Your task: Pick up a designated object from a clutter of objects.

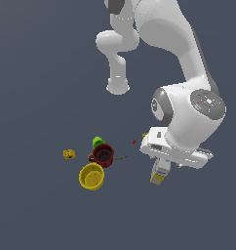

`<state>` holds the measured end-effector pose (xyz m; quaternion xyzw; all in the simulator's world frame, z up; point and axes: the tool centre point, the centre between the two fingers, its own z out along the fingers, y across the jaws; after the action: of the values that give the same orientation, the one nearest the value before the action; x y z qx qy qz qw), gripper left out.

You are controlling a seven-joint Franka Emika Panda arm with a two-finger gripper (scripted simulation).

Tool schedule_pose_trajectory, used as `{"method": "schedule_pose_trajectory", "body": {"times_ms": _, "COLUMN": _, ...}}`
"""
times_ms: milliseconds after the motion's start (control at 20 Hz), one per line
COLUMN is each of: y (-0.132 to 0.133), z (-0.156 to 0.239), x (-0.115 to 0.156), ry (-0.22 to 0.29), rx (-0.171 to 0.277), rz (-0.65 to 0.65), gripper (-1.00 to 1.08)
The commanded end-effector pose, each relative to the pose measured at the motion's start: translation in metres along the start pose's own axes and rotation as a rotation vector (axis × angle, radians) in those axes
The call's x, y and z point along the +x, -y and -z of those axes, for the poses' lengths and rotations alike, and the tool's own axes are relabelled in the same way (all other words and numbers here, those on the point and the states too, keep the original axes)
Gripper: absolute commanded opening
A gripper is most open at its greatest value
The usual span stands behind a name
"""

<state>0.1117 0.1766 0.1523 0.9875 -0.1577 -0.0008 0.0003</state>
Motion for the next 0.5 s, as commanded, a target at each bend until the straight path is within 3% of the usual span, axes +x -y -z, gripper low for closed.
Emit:
{"method": "schedule_pose_trajectory", "body": {"times_ms": 0, "y": 0.0006, "z": 0.0000, "x": 0.0009, "ry": -0.001, "rx": 0.001, "rz": 0.000, "gripper": 1.00}}
{"method": "schedule_pose_trajectory", "body": {"times_ms": 50, "y": 0.0006, "z": 0.0000, "x": 0.0009, "ry": -0.001, "rx": 0.001, "rz": 0.000, "gripper": -1.00}}
{"method": "schedule_pose_trajectory", "body": {"times_ms": 450, "y": 0.0006, "z": 0.0000, "x": 0.0009, "ry": -0.001, "rx": 0.001, "rz": 0.000, "gripper": -1.00}}
